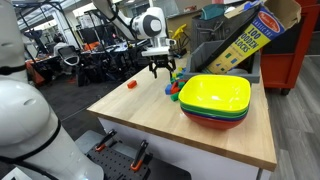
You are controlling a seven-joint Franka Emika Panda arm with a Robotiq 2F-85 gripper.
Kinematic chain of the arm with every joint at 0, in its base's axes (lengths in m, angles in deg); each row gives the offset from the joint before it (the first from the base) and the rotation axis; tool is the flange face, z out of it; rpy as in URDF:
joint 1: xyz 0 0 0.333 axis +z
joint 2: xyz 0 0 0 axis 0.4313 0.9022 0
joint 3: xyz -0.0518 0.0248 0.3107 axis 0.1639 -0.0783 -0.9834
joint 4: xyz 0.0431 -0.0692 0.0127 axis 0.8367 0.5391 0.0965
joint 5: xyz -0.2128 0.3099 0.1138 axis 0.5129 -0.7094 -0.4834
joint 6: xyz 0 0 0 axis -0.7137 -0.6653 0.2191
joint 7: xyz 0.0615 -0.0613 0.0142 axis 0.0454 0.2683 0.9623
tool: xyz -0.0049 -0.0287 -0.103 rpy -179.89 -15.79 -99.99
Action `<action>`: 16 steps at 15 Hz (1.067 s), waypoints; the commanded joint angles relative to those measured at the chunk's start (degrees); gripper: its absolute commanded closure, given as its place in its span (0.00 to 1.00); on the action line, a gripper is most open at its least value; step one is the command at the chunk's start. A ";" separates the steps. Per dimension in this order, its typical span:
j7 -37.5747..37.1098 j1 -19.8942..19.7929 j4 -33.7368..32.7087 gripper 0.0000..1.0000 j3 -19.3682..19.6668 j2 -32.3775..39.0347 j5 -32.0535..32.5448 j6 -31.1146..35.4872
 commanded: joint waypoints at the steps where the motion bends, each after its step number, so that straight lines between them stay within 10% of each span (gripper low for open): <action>1: 1.73 -0.92 -1.09 0.00 -0.53 0.73 -0.34 -0.45; 16: 1.43 -0.95 -0.90 0.00 -1.51 2.58 -1.26 -0.60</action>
